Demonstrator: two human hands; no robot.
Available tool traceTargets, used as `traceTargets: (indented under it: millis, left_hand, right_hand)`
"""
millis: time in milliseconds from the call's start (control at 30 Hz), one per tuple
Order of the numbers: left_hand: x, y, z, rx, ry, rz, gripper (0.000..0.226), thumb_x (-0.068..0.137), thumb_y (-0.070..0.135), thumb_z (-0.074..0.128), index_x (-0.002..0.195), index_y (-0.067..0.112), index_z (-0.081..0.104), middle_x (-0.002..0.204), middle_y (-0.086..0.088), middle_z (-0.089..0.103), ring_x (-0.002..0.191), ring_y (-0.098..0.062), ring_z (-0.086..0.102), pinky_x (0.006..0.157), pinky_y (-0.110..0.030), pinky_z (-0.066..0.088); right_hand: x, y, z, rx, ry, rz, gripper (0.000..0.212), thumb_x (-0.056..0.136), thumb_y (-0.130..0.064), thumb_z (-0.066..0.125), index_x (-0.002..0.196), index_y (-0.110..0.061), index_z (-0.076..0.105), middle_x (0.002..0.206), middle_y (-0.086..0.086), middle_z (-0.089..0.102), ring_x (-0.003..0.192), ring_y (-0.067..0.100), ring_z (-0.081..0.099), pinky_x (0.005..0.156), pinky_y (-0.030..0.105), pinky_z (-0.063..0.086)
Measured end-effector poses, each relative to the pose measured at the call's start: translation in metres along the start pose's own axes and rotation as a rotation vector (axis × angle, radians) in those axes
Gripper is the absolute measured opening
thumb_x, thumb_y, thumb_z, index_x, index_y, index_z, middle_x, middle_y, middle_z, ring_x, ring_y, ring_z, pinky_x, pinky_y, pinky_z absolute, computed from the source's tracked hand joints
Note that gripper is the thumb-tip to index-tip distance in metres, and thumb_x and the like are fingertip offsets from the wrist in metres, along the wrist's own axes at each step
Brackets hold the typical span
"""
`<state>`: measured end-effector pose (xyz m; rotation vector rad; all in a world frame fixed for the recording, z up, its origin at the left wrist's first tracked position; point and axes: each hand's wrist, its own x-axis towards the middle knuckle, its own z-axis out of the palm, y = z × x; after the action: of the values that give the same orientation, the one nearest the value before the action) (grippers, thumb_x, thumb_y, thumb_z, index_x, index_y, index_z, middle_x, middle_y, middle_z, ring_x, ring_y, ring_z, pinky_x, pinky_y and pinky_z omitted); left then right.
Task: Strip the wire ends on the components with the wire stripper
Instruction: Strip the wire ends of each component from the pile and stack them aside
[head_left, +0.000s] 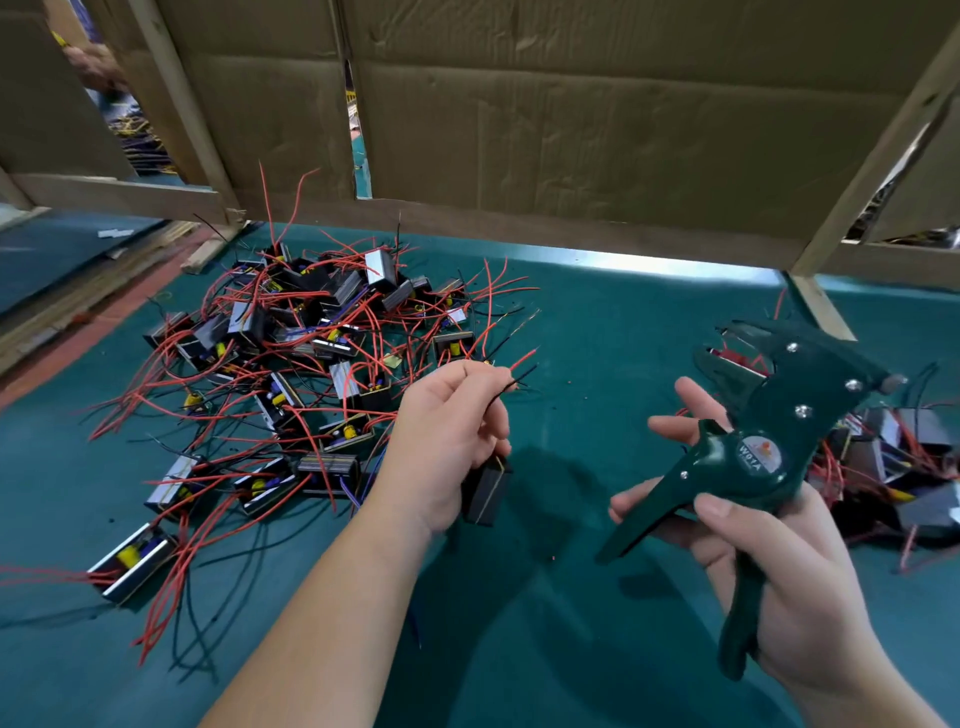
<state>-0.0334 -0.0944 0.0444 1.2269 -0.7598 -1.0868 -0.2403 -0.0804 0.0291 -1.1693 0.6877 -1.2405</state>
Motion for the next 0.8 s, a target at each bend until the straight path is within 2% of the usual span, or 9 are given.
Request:
traceTargets:
  millis: [67, 133, 167, 233, 300, 367, 433, 533, 800]
  left_hand:
    - [-0.003, 0.003, 0.001, -0.015, -0.075, 0.030, 0.021, 0.092, 0.012, 0.055, 0.071, 0.013, 0.056, 0.051, 0.001, 0.054, 0.034, -0.009, 0.030, 0.045, -0.019, 0.042]
    - [-0.006, 0.004, 0.002, -0.030, -0.147, 0.074, 0.021, 0.092, 0.011, 0.057, 0.072, 0.015, 0.061, 0.057, 0.002, 0.056, 0.034, -0.007, 0.028, 0.049, -0.021, 0.044]
    - [-0.007, 0.004, 0.004, -0.037, -0.176, 0.089, 0.021, 0.090, 0.011, 0.060, 0.070, 0.018, 0.064, 0.057, 0.003, 0.056, 0.035, -0.007, 0.030, 0.050, -0.022, 0.042]
    - [-0.011, 0.005, 0.005, -0.026, -0.217, 0.109, 0.015, 0.082, 0.018, 0.066, 0.069, 0.022, 0.071, 0.054, 0.006, 0.053, 0.039, -0.006, 0.037, 0.049, -0.018, 0.038]
    - [-0.015, 0.007, 0.006, 0.039, -0.246, 0.175, 0.010, 0.077, 0.022, 0.067, 0.070, 0.024, 0.074, 0.053, 0.010, 0.054, 0.047, -0.005, 0.045, 0.049, -0.013, 0.037]
    - [-0.015, 0.006, 0.006, 0.094, -0.263, 0.268, 0.013, 0.080, 0.015, 0.070, 0.069, 0.021, 0.072, 0.055, 0.013, 0.058, 0.051, 0.000, 0.047, 0.052, -0.010, 0.038]
    - [-0.015, 0.004, 0.006, 0.120, -0.246, 0.326, 0.018, 0.083, 0.008, 0.069, 0.070, 0.020, 0.070, 0.055, 0.015, 0.058, 0.051, 0.003, 0.046, 0.053, -0.009, 0.038]
    - [-0.013, 0.003, 0.006, 0.121, -0.201, 0.352, 0.014, 0.079, 0.013, 0.070, 0.068, 0.021, 0.070, 0.056, 0.014, 0.059, 0.050, 0.002, 0.044, 0.051, -0.010, 0.036]
    - [-0.013, 0.003, 0.003, 0.168, -0.252, 0.372, 0.009, 0.078, 0.018, 0.069, 0.070, 0.017, 0.072, 0.061, -0.006, 0.052, 0.056, -0.010, 0.037, 0.050, -0.016, 0.032]
  right_hand:
    - [-0.003, -0.002, 0.003, -0.081, -0.074, -0.029, 0.047, 0.074, -0.005, 0.052, 0.115, -0.020, 0.068, 0.113, 0.009, 0.068, 0.080, 0.045, 0.067, 0.072, 0.053, 0.056]
    - [-0.003, -0.004, 0.006, -0.099, -0.115, 0.010, 0.037, 0.072, -0.008, 0.061, 0.107, -0.016, 0.071, 0.120, 0.010, 0.066, 0.078, 0.045, 0.067, 0.072, 0.054, 0.055]
    - [-0.002, -0.005, 0.008, -0.038, -0.136, 0.082, 0.035, 0.069, -0.011, 0.070, 0.104, -0.011, 0.071, 0.118, 0.014, 0.066, 0.076, 0.046, 0.066, 0.069, 0.054, 0.055]
    - [-0.001, -0.006, 0.012, 0.175, -0.211, 0.315, 0.048, 0.059, -0.022, 0.084, 0.100, -0.002, 0.070, 0.097, 0.027, 0.067, 0.071, 0.045, 0.064, 0.066, 0.054, 0.053]
    - [0.000, -0.009, 0.017, 0.343, -0.280, 0.494, 0.061, 0.054, -0.027, 0.087, 0.102, 0.004, 0.067, 0.082, 0.031, 0.061, 0.068, 0.045, 0.062, 0.066, 0.054, 0.052]
    - [0.001, -0.012, 0.018, 0.404, -0.347, 0.560, 0.058, 0.057, -0.027, 0.085, 0.103, 0.003, 0.067, 0.080, 0.028, 0.061, 0.070, 0.043, 0.062, 0.067, 0.054, 0.052]
    - [0.001, -0.015, 0.018, 0.428, -0.429, 0.592, 0.050, 0.064, -0.028, 0.081, 0.104, -0.001, 0.067, 0.082, 0.025, 0.063, 0.074, 0.041, 0.063, 0.071, 0.052, 0.052]
    - [0.002, -0.017, 0.019, 0.425, -0.479, 0.601, 0.044, 0.070, -0.026, 0.079, 0.104, -0.001, 0.065, 0.083, 0.026, 0.062, 0.076, 0.041, 0.063, 0.073, 0.054, 0.050]
    - [0.001, -0.012, 0.019, 0.254, -0.360, 0.597, 0.044, 0.061, -0.034, 0.086, 0.087, -0.003, 0.068, 0.071, 0.026, 0.059, 0.062, 0.040, 0.061, 0.062, 0.050, 0.052]
